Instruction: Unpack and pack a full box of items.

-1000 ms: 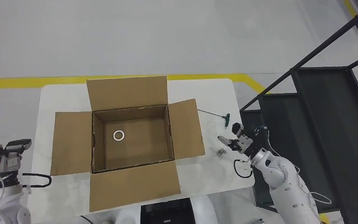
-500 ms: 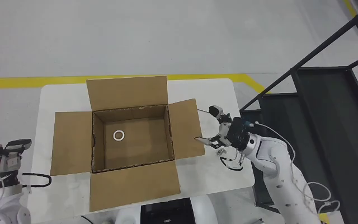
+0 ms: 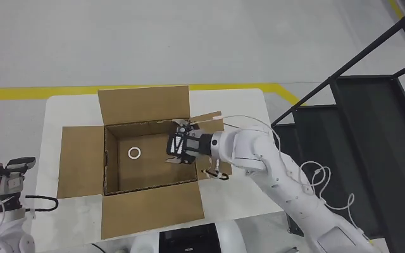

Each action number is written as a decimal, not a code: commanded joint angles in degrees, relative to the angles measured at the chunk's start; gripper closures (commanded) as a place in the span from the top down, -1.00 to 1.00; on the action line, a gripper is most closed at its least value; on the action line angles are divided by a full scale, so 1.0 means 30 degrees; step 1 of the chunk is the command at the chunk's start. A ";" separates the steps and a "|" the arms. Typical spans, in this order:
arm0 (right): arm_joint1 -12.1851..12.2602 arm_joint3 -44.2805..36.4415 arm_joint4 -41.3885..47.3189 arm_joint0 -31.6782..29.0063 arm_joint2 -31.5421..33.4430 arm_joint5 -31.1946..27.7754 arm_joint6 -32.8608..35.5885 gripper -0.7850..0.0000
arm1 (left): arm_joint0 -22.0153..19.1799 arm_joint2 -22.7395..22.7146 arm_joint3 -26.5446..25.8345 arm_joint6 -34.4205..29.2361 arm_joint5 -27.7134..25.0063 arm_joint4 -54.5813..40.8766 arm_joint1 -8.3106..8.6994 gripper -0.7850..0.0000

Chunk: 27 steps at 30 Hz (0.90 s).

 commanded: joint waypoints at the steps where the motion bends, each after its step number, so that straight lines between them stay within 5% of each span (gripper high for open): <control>1: -0.0367 0.1130 0.0772 0.1754 -0.1274 0.0899 0.1464 1.00 | 0.0000 0.0000 0.0000 -0.0001 0.0000 -0.0001 0.0000 1.00; 10: -0.2167 0.5879 0.1623 0.6771 -0.5972 0.3200 0.5538 1.00 | 0.0000 0.0000 0.0000 -0.0001 0.0000 -0.0001 0.0000 1.00; 27: -0.5464 1.2509 0.0318 0.9592 -1.1047 0.2792 0.3760 1.00 | 0.0000 0.0000 0.0000 -0.0001 0.0000 -0.0001 0.0000 1.00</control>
